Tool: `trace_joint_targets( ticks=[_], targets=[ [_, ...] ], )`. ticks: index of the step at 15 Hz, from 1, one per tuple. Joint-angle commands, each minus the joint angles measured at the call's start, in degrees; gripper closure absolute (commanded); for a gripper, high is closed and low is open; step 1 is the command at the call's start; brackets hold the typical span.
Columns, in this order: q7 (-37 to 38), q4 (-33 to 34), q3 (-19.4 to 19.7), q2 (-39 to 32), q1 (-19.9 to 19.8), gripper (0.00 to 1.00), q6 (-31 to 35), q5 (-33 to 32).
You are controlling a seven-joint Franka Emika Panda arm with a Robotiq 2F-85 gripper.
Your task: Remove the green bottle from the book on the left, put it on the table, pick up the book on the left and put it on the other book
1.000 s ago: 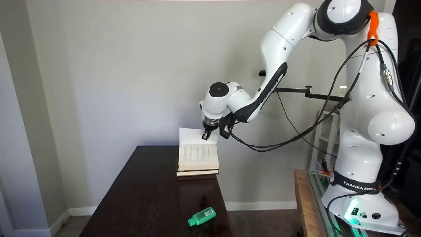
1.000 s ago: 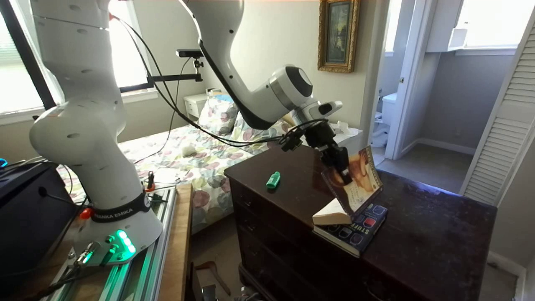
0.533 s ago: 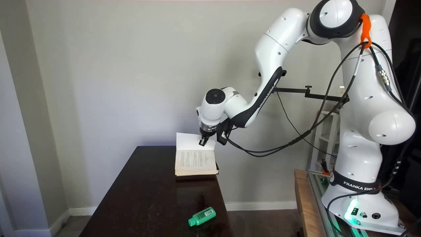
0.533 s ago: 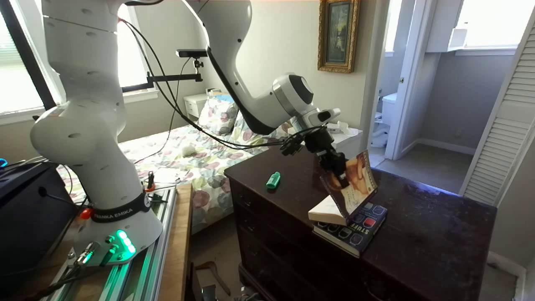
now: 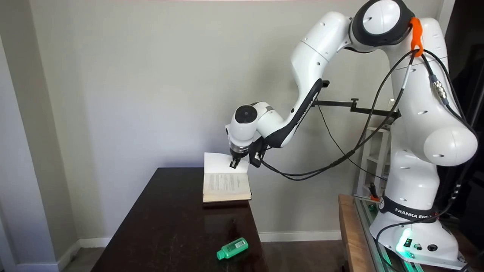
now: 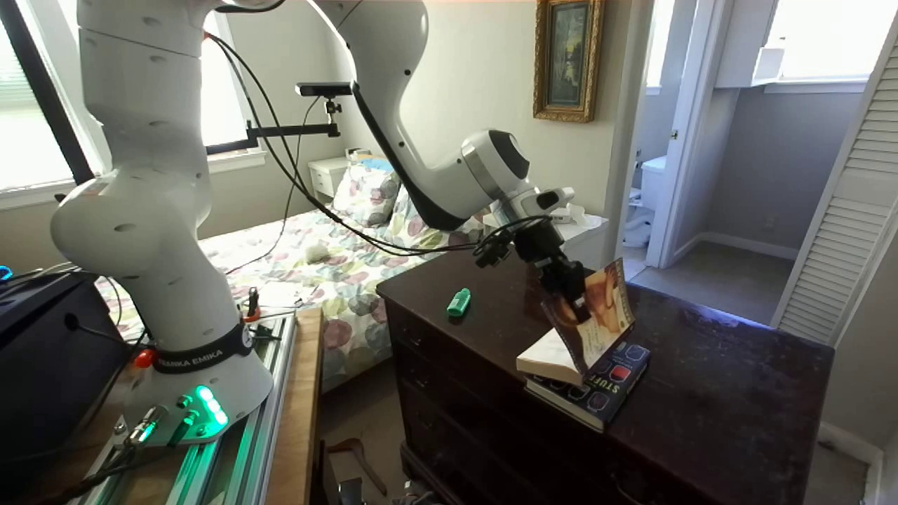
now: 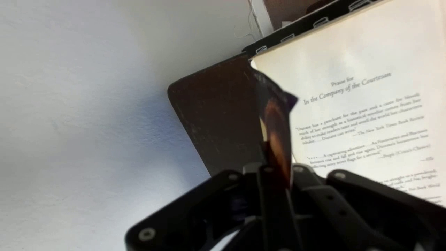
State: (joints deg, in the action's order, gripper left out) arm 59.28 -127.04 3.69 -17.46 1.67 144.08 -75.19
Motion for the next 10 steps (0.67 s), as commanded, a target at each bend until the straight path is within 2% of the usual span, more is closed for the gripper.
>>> trace_joint_targets(
  ticks=[1,10],
  targets=[
    [2.3,1.4,0.4,-0.2,-0.7,1.0,-2.1,-3.1],
    [4.5,3.8,0.0,-3.2,-0.6,1.0,-2.3,-4.2]
  ],
)
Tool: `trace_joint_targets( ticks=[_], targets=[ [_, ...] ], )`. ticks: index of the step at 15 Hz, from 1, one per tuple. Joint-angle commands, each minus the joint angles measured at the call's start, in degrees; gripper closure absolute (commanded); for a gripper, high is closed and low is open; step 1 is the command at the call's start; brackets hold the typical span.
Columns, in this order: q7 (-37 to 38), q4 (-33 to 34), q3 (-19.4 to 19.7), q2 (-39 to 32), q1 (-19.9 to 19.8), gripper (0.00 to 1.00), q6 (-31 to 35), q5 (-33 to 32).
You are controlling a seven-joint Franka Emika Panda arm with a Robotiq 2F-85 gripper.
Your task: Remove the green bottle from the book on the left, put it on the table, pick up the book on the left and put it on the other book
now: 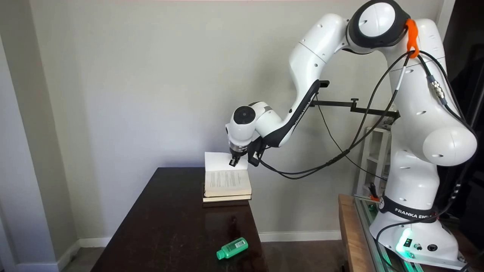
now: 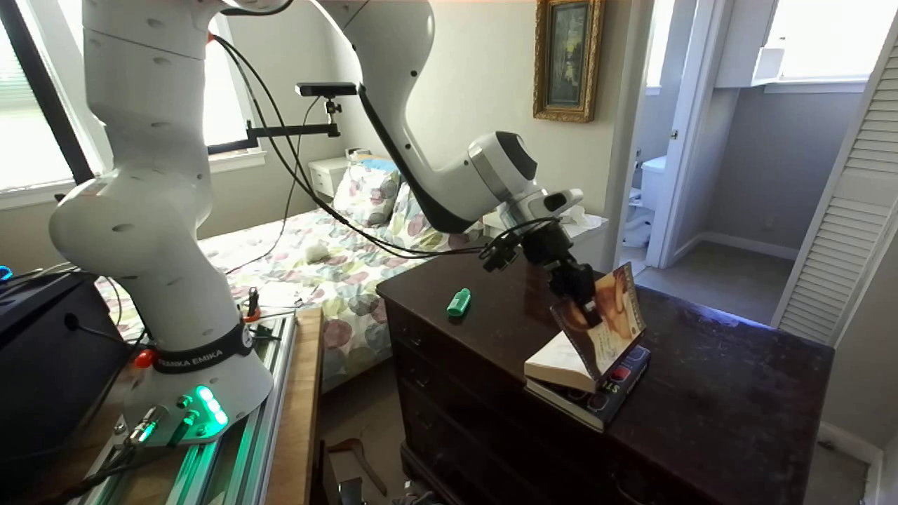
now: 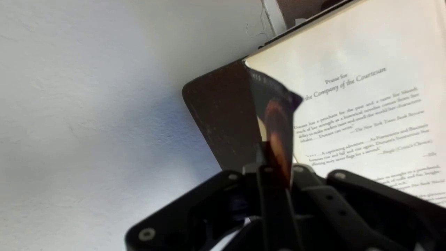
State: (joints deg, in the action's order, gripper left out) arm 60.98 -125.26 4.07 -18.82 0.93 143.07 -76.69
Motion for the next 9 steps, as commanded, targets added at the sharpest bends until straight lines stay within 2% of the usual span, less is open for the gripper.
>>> trace_joint_targets(
  ticks=[1,3,4,6,9],
  targets=[
    [3.0,2.2,-0.5,-2.2,0.2,1.0,-1.4,-2.8],
    [3.3,2.3,-0.5,-2.7,0.1,1.0,-1.5,-3.2],
    [3.3,2.5,-0.5,-2.9,0.1,0.77,-1.5,-3.3],
    [3.6,2.7,-0.4,-3.4,0.1,0.67,-1.8,-3.4],
    [3.7,3.0,-0.5,-3.3,0.1,0.45,-2.5,-3.4]
  ],
)
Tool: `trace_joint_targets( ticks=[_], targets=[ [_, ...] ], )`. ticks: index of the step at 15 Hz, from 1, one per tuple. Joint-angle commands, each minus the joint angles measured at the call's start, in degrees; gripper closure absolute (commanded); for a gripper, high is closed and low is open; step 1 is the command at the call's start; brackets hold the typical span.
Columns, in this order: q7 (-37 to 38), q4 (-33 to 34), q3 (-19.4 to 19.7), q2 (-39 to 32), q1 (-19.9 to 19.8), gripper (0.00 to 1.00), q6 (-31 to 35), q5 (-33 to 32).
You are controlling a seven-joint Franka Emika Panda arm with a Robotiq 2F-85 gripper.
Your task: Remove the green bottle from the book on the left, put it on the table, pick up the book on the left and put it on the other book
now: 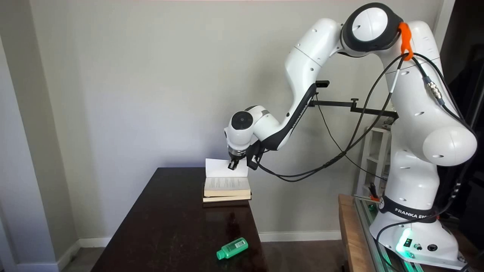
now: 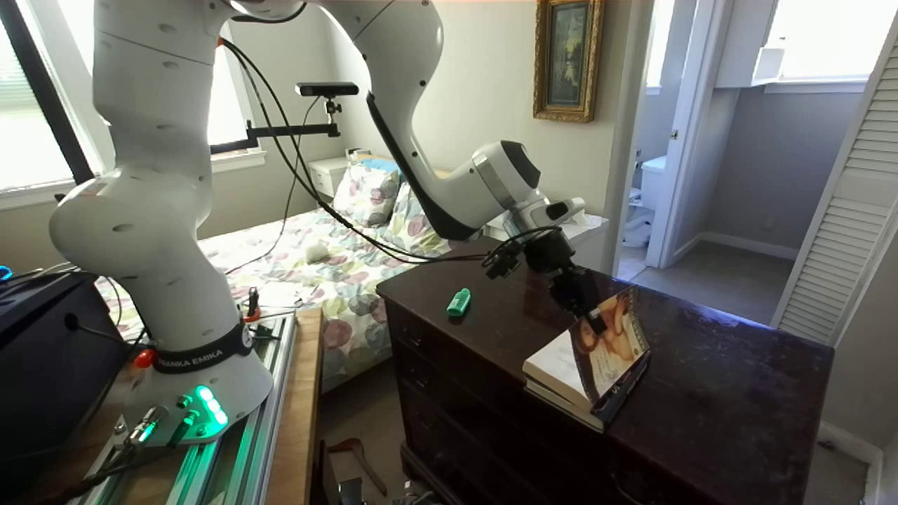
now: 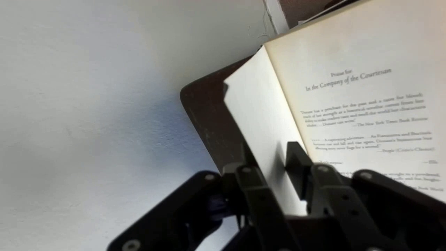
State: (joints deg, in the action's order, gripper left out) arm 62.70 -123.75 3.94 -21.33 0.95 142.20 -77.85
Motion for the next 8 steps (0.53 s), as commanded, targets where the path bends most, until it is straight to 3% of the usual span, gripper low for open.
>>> trace_joint_targets(
  ticks=[1,6,8],
  targets=[
    [2.0,1.5,-0.4,-0.7,0.1,0.39,-1.8,-2.1],
    [1.0,1.1,-1.8,1.1,0.1,0.04,-0.6,-0.4],
    [0.2,0.6,-2.7,1.8,0.0,0.0,0.4,0.7]
  ],
)
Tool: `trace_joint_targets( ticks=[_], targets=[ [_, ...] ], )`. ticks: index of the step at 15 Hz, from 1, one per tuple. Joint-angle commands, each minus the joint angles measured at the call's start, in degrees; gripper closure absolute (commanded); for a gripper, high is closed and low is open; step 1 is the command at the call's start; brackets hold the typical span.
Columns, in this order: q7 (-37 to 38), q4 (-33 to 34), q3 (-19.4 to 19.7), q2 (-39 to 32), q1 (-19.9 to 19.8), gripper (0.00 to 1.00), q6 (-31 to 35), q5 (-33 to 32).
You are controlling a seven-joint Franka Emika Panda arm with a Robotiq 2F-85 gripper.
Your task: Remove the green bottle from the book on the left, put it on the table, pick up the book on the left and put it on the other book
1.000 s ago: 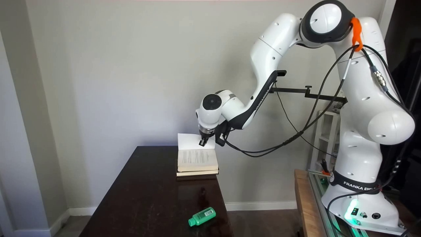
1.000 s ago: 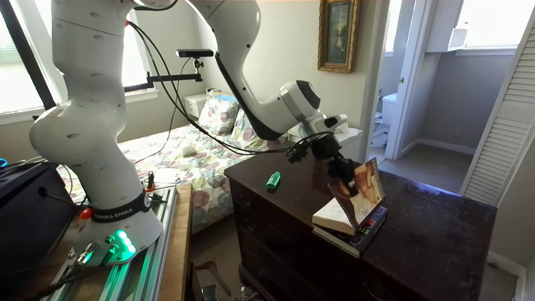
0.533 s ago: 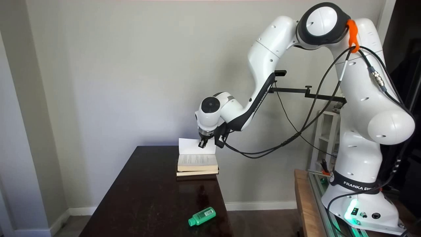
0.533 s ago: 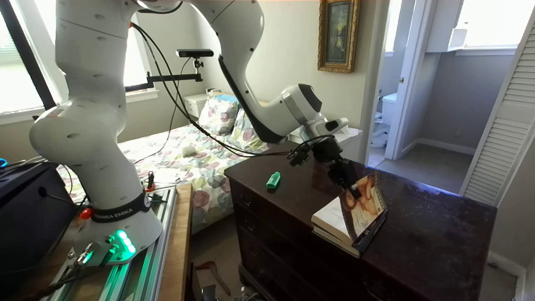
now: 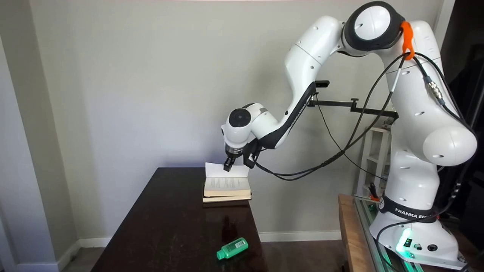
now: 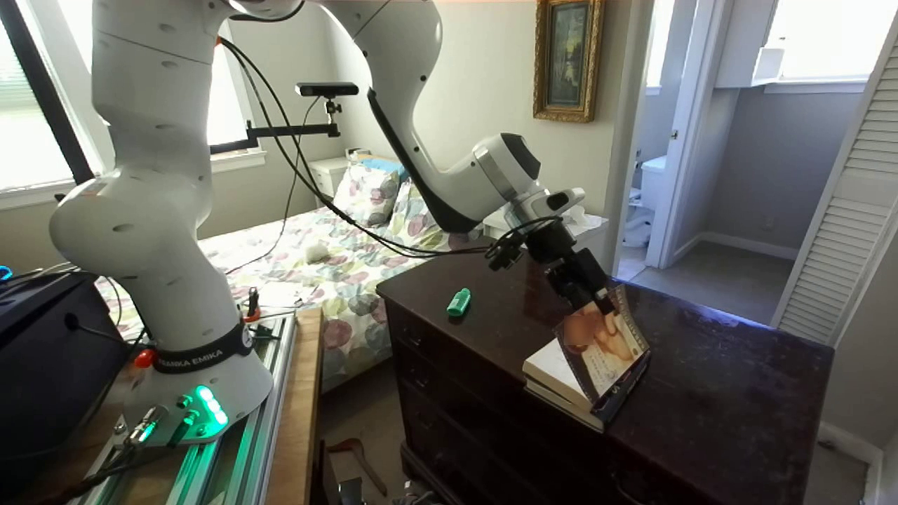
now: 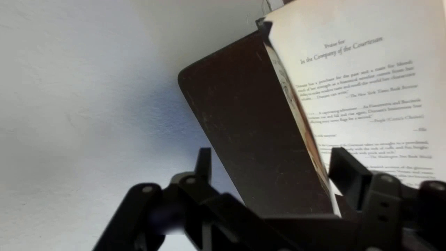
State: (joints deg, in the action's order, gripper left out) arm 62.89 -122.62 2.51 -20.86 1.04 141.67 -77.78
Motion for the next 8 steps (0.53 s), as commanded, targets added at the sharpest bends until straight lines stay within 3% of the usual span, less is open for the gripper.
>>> trace_joint_targets(
  ticks=[1,5,8],
  targets=[
    [-0.5,-0.8,-1.9,1.9,-0.2,0.0,1.7,1.5],
    [-2.8,-2.6,-3.7,4.2,-0.7,0.0,7.0,4.8],
    [-6.5,-5.4,-5.4,6.6,-2.6,0.0,15.2,12.4]
  ],
)
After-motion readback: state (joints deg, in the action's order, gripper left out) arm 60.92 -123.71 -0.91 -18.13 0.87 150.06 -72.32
